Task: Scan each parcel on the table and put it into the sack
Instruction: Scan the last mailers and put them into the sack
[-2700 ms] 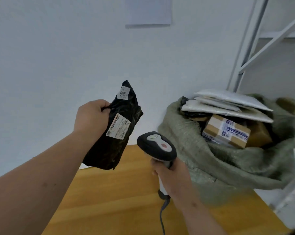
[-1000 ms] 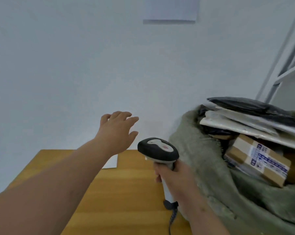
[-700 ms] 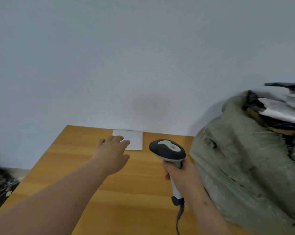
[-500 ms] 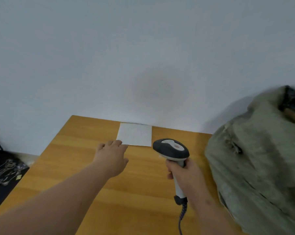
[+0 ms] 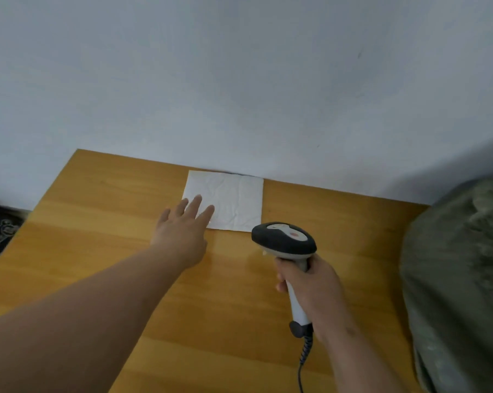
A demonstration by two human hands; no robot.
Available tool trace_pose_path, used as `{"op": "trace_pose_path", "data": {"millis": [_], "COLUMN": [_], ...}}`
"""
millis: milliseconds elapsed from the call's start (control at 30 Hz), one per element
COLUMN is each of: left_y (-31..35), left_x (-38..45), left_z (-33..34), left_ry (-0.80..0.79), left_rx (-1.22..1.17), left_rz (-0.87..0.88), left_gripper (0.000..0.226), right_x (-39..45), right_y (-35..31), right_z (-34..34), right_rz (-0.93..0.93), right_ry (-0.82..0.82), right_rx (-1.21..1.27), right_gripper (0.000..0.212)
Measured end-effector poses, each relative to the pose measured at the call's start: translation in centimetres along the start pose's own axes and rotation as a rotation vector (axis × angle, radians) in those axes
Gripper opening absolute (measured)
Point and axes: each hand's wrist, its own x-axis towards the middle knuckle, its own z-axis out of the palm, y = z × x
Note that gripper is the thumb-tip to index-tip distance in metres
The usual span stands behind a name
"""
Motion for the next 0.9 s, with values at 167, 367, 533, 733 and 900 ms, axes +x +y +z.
{"op": "trace_pose_path", "data": {"millis": [167,367,533,733,900], "left_y": [-0.5,-1.1,-0.3,-0.9,-1.5], "left_x": [3.7,5.0,1.9,-1.6,-5.1], "left_z": [0.4,-0.5,1.1,2.2,1.3], "left_ry": [-0.098,-0.120,0.091,0.142,0.182], "left_rx": [-0.005,0.020,0.062,-0.049,-0.514], "left_rz": [-0.026,0.021,0.139,0.183,0.045], "left_gripper": [0.102,0.095,0.045,0.008,0.016], "right_x": [1.7,1.8,0.6,-1.8,-4.8], "right_y": [1.3,1.8,2.0,1.1,0.5], "right_z": [0.1,1.0,2.6,3.5,4.0], "right_rz": [0.070,0.090,0.127,0.096,0.059], "right_ry": [0.027,0.021,0.003,0.025,0.052], "right_rx": [0.008,0.040,0.050,0.086,0.078], "right_gripper": [0.011,0.010,0.014,0.016,0.017]}}
